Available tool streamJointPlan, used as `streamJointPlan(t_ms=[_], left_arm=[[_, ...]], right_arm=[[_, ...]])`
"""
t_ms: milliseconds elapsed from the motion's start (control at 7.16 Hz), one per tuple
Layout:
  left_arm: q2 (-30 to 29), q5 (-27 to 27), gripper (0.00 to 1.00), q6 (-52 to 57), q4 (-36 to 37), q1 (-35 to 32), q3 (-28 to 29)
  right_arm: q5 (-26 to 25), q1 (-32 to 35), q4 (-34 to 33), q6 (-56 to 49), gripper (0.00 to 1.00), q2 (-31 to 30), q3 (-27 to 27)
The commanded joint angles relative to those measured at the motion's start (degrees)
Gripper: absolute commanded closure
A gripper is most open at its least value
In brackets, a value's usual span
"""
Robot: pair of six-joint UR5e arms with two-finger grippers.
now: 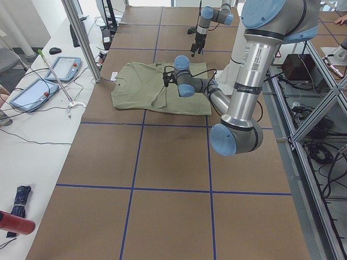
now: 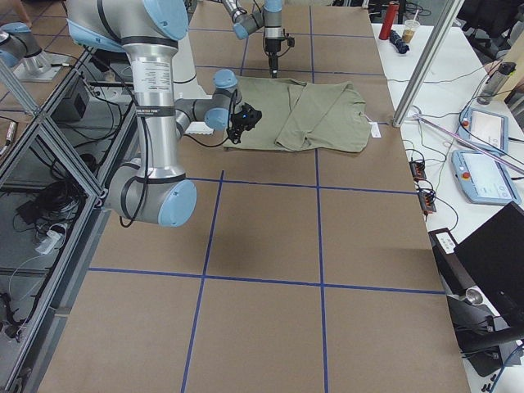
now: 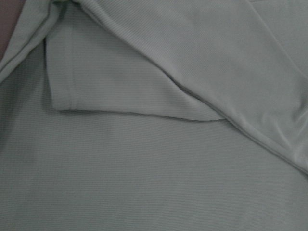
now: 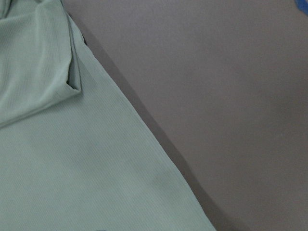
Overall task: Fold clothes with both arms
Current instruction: 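Position both grippers at the hem corners nearest the robot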
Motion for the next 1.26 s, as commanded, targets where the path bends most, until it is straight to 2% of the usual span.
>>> streamJointPlan(t_ms=[0,140,838,977,1117], left_arm=[[0.8,0.9,0.00,-0.4,0.1,0.2,-0.4],[0.8,0.9,0.00,-0.4,0.0,0.2,-0.4],[0.4,0.9,0.01,-0.2,-0.4,0.3,-0.4],[0.4,0.9,0.01,-0.2,-0.4,0.3,-0.4],[0.4,0.6,0.03,-0.1,-0.4,0.3,-0.9]], right_arm=[[-5.6,-8.0,-2.6,6.9,0.05,0.5,-1.5],[-5.6,-8.7,-2.7,7.3,0.08,0.5,-2.3],[-5.6,-6.7,-4.8,6.8,0.38,0.6,-3.1],[-5.6,-6.6,-4.8,6.8,0.49,0.7,-2.9],[-5.6,-6.7,-4.8,6.9,0.70,0.8,-2.9]])
